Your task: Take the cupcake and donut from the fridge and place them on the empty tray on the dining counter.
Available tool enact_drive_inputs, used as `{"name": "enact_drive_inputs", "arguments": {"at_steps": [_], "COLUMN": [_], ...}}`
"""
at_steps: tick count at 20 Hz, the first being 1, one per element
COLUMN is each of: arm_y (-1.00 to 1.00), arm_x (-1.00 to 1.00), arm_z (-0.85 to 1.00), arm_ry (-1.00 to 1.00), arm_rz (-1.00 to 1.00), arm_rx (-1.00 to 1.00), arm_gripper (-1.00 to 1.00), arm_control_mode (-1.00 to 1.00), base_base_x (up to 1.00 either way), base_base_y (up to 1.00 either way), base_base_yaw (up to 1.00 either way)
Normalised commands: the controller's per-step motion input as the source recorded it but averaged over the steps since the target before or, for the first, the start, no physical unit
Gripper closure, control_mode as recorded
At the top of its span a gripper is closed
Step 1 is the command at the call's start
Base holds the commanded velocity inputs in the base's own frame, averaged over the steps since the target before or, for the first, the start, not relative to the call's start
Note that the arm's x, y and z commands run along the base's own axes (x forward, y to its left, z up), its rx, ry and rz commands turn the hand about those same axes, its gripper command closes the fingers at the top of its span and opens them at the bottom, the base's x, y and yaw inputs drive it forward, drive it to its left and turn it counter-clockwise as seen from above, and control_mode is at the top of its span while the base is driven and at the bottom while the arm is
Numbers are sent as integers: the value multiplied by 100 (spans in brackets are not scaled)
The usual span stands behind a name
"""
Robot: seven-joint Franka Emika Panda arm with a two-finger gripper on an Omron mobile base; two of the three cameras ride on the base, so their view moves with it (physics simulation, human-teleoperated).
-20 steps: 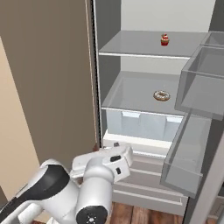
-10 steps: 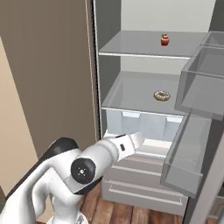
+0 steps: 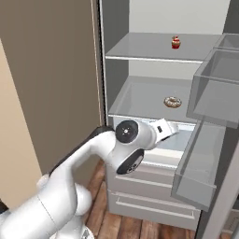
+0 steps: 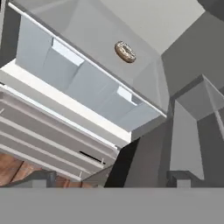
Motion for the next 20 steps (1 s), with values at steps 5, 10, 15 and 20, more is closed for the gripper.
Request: {"name": "enact_drive_inputs", "arguments": {"at_steps": [5, 10, 15, 20], "arm_y": [-75, -97, -100, -100], "arm_x": [56, 50, 33, 12], "arm_z": [-15, -49, -73, -65], "arm_ry": [35, 23, 19, 6], "arm_rz": [-7, -6, -3, 0], "arm_rx": [-7, -8, -4, 3], "arm_gripper": [-100, -100, -100, -100], "arm_control_mode": [-100, -100, -100, -100], "base_base_x": [0, 0, 0, 0], "base_base_y": [0, 0, 0, 0], "base_base_yaw": [0, 0, 0, 0]}}
